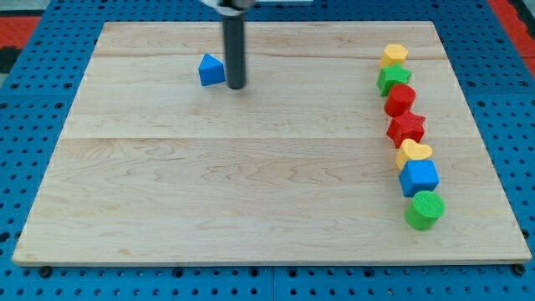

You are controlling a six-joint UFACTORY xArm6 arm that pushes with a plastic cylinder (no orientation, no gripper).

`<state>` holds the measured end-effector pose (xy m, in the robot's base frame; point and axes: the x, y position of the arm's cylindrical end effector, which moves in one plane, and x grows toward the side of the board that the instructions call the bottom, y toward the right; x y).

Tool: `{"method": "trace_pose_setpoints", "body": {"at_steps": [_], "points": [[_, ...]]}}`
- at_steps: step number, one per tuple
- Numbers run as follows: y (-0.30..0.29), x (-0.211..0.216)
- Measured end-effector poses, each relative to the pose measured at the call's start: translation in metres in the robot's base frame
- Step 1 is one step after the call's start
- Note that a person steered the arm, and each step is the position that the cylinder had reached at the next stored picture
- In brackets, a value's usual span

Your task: Push the green star parallel to the right of the blue triangle

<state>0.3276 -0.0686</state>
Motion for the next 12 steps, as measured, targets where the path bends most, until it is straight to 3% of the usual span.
{"method": "trace_pose_setpoints", "body": {"at_steps": [2,3,5,6,7,8,9,10,12], "points": [[-0.036,-0.047],[-0.016,-0.024],[0.128,-0.025],[0.136,-0.086],[0.171,-0.112],[0.303,-0.083],[0.337,-0.028],[0.259,-0.019],[0.328,0.006]]}}
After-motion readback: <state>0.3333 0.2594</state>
